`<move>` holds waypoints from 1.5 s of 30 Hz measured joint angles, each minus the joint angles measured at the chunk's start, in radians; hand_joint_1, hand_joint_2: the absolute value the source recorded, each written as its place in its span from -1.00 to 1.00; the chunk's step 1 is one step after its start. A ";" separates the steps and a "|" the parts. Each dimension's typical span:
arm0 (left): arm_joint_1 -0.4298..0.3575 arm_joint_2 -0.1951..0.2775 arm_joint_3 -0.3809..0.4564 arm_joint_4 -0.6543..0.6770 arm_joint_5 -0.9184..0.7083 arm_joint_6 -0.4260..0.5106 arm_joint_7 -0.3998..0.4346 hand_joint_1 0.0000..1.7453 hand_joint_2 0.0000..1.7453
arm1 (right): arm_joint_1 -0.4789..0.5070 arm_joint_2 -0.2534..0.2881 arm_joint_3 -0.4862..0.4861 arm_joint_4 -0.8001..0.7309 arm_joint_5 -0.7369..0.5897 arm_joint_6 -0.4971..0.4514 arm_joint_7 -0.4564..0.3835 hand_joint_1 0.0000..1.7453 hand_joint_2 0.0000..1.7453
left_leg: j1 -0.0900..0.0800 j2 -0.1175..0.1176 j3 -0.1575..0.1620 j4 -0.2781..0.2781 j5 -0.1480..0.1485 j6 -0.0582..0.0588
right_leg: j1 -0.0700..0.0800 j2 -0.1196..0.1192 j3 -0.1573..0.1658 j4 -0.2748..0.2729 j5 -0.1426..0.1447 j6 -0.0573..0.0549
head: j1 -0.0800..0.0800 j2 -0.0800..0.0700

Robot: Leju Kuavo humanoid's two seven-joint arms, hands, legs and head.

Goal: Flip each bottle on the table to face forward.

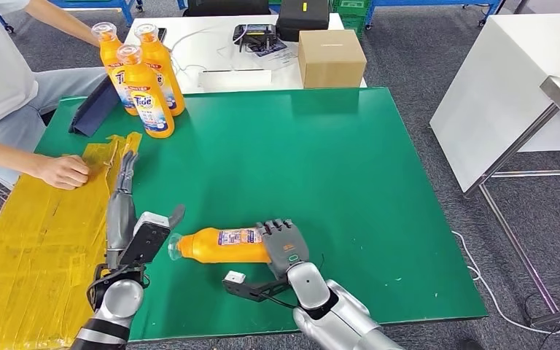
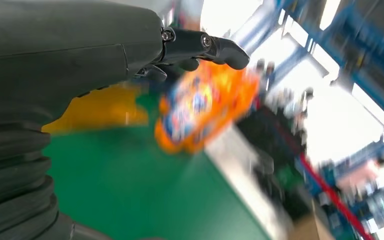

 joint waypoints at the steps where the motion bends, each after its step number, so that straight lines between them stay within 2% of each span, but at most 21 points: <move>1: 0.005 -0.001 -0.003 -0.003 0.057 -0.056 0.000 -1.00 1.00 | 0.015 -0.003 -0.016 -0.021 -0.032 -0.020 -0.022 1.00 1.00 | 0.000 0.000 -0.001 0.000 0.000 0.000 | 0.000 0.000 -0.001 0.000 0.000 0.000 | 0.000 0.000; 4: 0.028 -0.003 -0.017 -0.024 0.231 -0.231 -0.005 -1.00 1.00 | 0.082 -0.013 -0.083 -0.118 -0.207 -0.089 -0.152 1.00 1.00 | 0.000 0.000 -0.005 0.000 0.000 0.000 | 0.000 0.000 -0.004 0.000 0.000 0.000 | 0.000 0.000; 7: 0.054 -0.001 -0.047 -0.039 0.323 -0.360 -0.015 -1.00 1.00 | 0.154 -0.025 -0.181 -0.245 -0.383 -0.177 -0.286 1.00 1.00 | 0.000 -0.001 -0.009 0.000 0.000 0.000 | 0.000 -0.001 -0.007 0.000 0.000 0.000 | 0.000 0.000; 12: 0.087 0.002 -0.119 -0.042 0.446 -0.483 -0.024 -1.00 1.00 | 0.239 -0.031 -0.330 -0.418 -0.730 -0.242 -0.494 1.00 1.00 | -0.001 -0.001 -0.012 0.000 0.000 0.000 | -0.001 -0.001 -0.010 0.000 0.000 0.000 | 0.000 0.000; 16: 0.111 0.010 -0.146 -0.051 0.569 -0.538 -0.017 -1.00 1.00 | 0.295 -0.030 -0.438 -0.518 -0.875 -0.286 -0.583 1.00 1.00 | -0.001 -0.001 -0.012 0.000 -0.001 0.000 | -0.001 -0.001 -0.011 0.000 0.000 0.000 | 0.000 0.000; 22: 0.124 0.022 -0.148 -0.071 0.645 -0.559 -0.001 -1.00 1.00 | 0.337 -0.026 -0.513 -0.589 -0.897 -0.301 -0.610 1.00 1.00 | -0.001 -0.001 -0.012 0.000 0.000 0.000 | 0.000 0.000 -0.011 0.000 0.000 0.000 | 0.000 0.000; 36: 0.129 0.033 -0.148 -0.092 0.692 -0.581 0.014 -1.00 1.00 | 0.347 -0.015 -0.528 -0.596 -0.892 -0.293 -0.615 1.00 1.00 | -0.001 -0.001 -0.012 0.000 0.000 0.000 | -0.001 -0.001 -0.011 0.000 0.000 0.000 | 0.000 0.000; 40: 0.124 0.034 -0.154 -0.092 0.724 -0.605 0.020 -1.00 1.00 | 0.340 0.000 -0.502 -0.587 -0.895 -0.200 -0.620 1.00 1.00 | 0.000 -0.001 -0.012 0.000 0.000 0.000 | 0.000 0.000 -0.011 0.000 0.000 0.000 | 0.000 0.000; 45: 0.098 0.033 -0.188 -0.092 0.721 -0.602 0.015 -1.00 1.00 | 0.316 0.030 -0.389 -0.537 -0.926 -0.054 -0.624 1.00 1.00 | 0.000 -0.001 -0.012 0.000 0.000 0.000 | 0.001 -0.001 -0.011 0.000 0.000 0.000 | 0.000 0.000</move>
